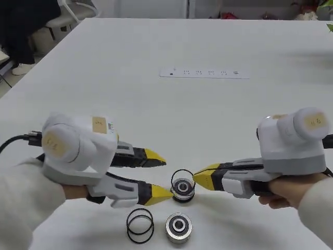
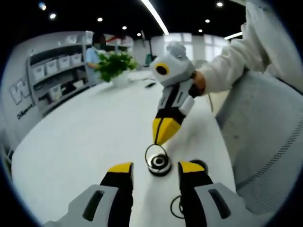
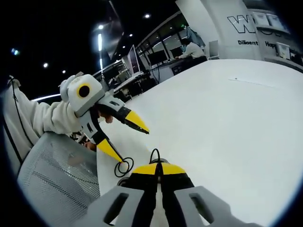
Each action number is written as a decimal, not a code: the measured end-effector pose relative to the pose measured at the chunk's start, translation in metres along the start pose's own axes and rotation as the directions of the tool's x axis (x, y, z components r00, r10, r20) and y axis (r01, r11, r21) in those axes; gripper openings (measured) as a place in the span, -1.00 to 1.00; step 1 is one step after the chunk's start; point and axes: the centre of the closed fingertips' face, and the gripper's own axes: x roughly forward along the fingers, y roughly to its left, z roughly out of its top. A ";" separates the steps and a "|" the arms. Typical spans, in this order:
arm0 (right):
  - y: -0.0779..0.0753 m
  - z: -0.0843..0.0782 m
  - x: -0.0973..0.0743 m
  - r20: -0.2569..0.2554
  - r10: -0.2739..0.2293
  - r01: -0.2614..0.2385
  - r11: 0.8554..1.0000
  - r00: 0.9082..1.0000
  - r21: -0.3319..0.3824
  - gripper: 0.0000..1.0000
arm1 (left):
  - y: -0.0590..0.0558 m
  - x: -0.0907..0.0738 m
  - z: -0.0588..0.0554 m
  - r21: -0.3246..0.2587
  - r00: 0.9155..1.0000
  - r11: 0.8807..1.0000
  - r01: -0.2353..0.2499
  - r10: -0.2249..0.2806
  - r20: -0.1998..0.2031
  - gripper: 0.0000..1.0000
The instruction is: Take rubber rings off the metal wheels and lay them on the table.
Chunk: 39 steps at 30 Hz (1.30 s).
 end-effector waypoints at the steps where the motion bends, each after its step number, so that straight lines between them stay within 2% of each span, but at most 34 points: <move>1: 0.001 0.002 -0.001 0.006 0.002 -0.002 1.000 1.000 0.003 -1.00 | 0.002 -0.005 0.003 -0.017 1.000 1.000 -0.007 0.008 0.014 -0.18; 3: 0.001 0.004 -0.003 0.016 0.003 -0.003 1.000 1.000 0.008 -1.00 | 0.004 -0.012 0.008 -0.044 0.999 0.999 -0.017 0.018 0.036 -0.12; 6: 0.000 0.007 -0.004 0.028 0.005 -0.006 1.000 1.000 0.015 -1.00 | 0.006 -0.022 0.012 -0.061 0.998 0.997 -0.042 0.044 0.045 0.01; 12: 0.004 0.015 -0.006 0.051 0.015 -0.016 1.000 0.999 0.020 -1.00 | 0.001 -0.045 0.015 -0.056 0.997 0.996 -0.068 0.070 0.036 0.11; 15: 0.007 0.019 -0.007 0.061 0.021 -0.022 1.000 0.998 0.018 -1.00 | -0.002 -0.057 0.017 -0.069 0.996 0.995 -0.077 0.081 0.047 0.17; 19: 0.013 0.023 -0.006 0.070 0.031 -0.032 0.999 0.997 0.014 -1.00 | -0.008 -0.071 0.014 -0.062 0.995 0.994 -0.094 0.096 0.031 0.22; 26: 0.024 0.028 -0.004 0.074 0.052 -0.052 0.999 0.996 -0.001 -1.00 | -0.017 -0.092 0.005 -0.073 0.993 0.991 -0.115 0.115 0.006 0.43; 34: 0.036 0.029 0.001 0.062 0.078 -0.077 0.997 0.995 -0.023 -1.00 | -0.024 -0.115 -0.002 -0.140 0.988 0.979 -0.149 0.154 0.024 0.63; 39: 0.045 0.026 0.007 0.042 0.099 -0.097 0.995 0.994 -0.036 -1.00 | -0.029 -0.124 -0.010 -0.160 0.984 0.971 -0.175 0.179 0.014 0.75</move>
